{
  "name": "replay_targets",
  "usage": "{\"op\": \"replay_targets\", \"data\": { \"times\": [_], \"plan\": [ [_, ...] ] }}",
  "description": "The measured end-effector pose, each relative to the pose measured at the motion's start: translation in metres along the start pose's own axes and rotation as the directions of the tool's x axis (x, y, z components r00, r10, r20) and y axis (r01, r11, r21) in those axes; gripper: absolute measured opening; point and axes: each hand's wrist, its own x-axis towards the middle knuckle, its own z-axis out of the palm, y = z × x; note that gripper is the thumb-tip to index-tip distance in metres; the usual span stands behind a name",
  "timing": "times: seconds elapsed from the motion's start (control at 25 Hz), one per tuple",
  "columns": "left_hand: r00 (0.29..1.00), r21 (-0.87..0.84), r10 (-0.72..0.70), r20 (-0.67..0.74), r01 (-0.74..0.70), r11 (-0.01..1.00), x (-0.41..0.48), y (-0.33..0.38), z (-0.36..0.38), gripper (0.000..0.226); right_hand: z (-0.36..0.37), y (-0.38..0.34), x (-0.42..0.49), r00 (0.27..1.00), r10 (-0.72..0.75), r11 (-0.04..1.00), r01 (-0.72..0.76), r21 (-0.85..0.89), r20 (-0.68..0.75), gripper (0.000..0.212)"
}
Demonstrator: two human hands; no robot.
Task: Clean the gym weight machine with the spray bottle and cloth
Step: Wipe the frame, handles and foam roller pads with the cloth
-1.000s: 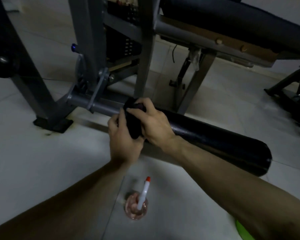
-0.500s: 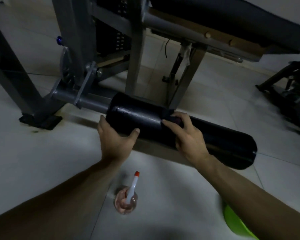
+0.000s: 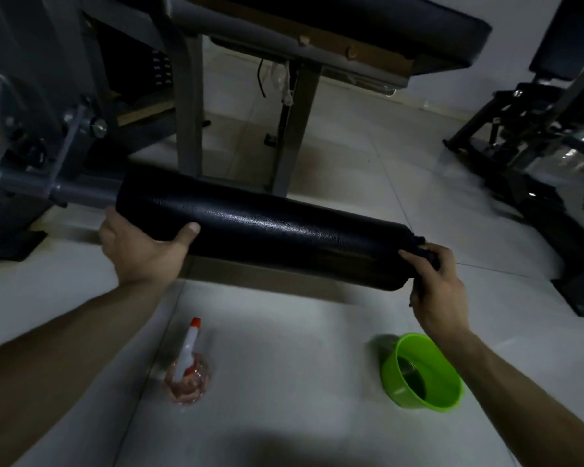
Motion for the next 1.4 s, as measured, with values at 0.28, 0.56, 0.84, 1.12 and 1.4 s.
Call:
{"op": "replay_targets", "data": {
  "times": [0.28,0.56,0.84,1.12,1.4],
  "plan": [
    [0.998,0.016,0.065,0.0,-0.065,0.998,0.005,0.0,-0.006,0.117,0.037,-0.1,0.044,0.981,-0.188,0.969,0.18,0.171,0.036,0.054],
    [0.984,-0.058,0.163,0.073,-0.159,0.986,-0.001,-0.005,-0.024,0.104,0.095,-0.269,0.102,0.846,-0.529,0.822,0.493,0.285,0.061,0.045],
    [0.982,-0.067,0.154,0.107,-0.147,0.987,0.013,-0.011,-0.03,0.082,0.126,-0.38,0.131,0.75,-0.658,0.725,0.603,0.334,0.075,0.047],
    [0.993,-0.108,0.071,0.099,-0.06,0.992,0.013,0.002,-0.028,0.111,0.097,-0.262,0.106,0.819,-0.57,0.811,0.548,0.205,0.064,0.055],
    [0.998,-0.086,-0.004,0.062,0.009,0.996,-0.014,0.005,-0.009,0.129,0.049,-0.11,0.05,0.943,-0.33,0.941,0.326,0.09,0.032,0.054]
  ]
}}
